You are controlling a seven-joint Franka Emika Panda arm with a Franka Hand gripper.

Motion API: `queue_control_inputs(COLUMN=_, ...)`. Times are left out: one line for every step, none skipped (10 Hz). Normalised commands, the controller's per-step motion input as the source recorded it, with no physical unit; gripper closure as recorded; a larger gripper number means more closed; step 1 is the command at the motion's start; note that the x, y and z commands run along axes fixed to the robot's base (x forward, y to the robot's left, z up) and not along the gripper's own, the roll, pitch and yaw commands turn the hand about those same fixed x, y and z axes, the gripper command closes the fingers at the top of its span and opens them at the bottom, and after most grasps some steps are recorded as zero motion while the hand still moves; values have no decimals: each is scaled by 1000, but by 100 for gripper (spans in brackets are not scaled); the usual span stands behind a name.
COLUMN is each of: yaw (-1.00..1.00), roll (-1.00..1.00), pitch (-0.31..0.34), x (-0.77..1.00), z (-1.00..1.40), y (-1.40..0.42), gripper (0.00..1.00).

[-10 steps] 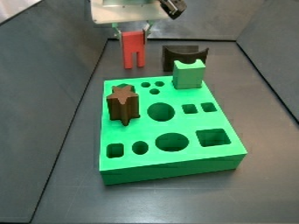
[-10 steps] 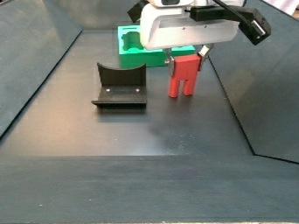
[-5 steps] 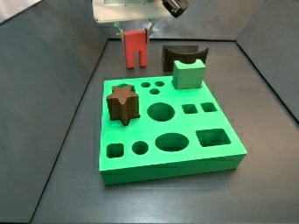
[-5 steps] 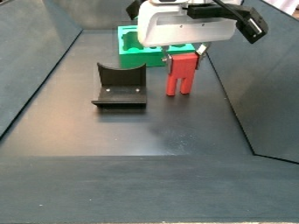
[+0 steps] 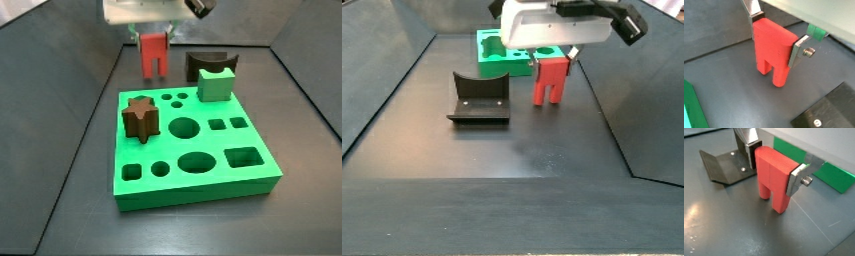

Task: Pick up the square-circle object. Move up. Move to above the board. Insert the square-circle object.
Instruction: Move up, then move to above the board.

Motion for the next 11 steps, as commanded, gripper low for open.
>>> queue_control_inputs(yaw=-3, roll=8, pitch=-4, x=-17, z=776, y=73, gripper=100)
queue_control_inputs(yaw=-9, roll=11, pitch=7, x=-18, z=650, y=38, gripper=100)
queue_control_inputs(yaw=-13, roll=21, pitch=20, x=-20, z=442, y=26, gripper=100)
queue_control_inputs(yaw=-14, roll=27, pitch=26, x=-20, z=277, y=21, gripper=100)
queue_control_inputs(yaw=-85, roll=200, pitch=168, x=367, z=1000, y=102, gripper=100)
queue_control_inputs(yaw=-75, roll=197, pitch=181, x=375, z=1000, y=103, gripper=100)
queue_control_inputs(yaw=-57, roll=180, pitch=202, x=363, z=1000, y=99, gripper=100)
queue_control_inputs(yaw=-21, roll=149, pitch=176, x=341, z=1000, y=91, gripper=100)
queue_control_inputs(yaw=0, roll=128, pitch=136, x=329, z=1000, y=88, gripper=100)
queue_control_inputs(yaw=17, roll=101, pitch=109, x=308, z=1000, y=83, gripper=100)
queue_control_inputs(yaw=18, roll=95, pitch=99, x=299, z=1000, y=81, gripper=100)
